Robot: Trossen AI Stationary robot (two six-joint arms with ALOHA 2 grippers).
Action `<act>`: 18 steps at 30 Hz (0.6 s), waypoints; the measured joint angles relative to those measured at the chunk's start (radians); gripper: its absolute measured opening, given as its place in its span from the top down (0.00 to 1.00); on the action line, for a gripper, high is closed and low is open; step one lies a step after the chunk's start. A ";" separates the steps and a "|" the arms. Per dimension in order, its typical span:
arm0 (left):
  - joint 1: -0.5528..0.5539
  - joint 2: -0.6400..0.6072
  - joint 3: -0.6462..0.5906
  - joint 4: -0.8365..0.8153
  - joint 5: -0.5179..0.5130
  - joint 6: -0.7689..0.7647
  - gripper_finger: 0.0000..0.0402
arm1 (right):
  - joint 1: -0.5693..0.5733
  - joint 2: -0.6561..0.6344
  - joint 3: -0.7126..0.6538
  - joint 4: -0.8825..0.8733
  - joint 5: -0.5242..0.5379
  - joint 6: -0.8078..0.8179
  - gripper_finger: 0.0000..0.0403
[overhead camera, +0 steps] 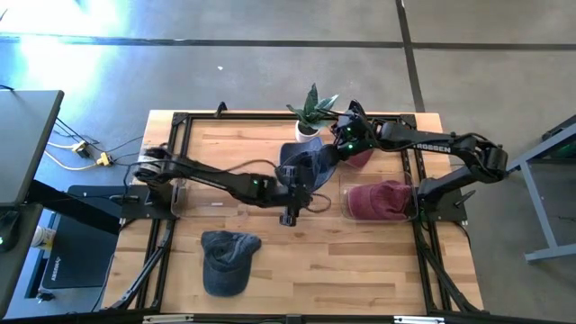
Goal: Pick & Place hat
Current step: Put the top blue cap into the left transparent bin
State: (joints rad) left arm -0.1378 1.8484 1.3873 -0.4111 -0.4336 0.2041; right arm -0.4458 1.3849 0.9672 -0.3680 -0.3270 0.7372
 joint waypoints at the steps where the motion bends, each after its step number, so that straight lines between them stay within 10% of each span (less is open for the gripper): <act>1: 0.000 0.012 -0.005 -0.022 -0.031 0.001 0.26 | 0.000 0.000 0.000 0.007 -0.005 0.005 0.98; 18: 0.000 0.035 0.000 0.018 -0.120 -0.101 0.67 | 0.002 -0.010 0.000 0.047 -0.042 0.023 0.96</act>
State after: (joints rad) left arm -0.1375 1.8839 1.3872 -0.3929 -0.5541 0.1032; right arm -0.4442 1.3750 0.9672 -0.3214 -0.3695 0.7597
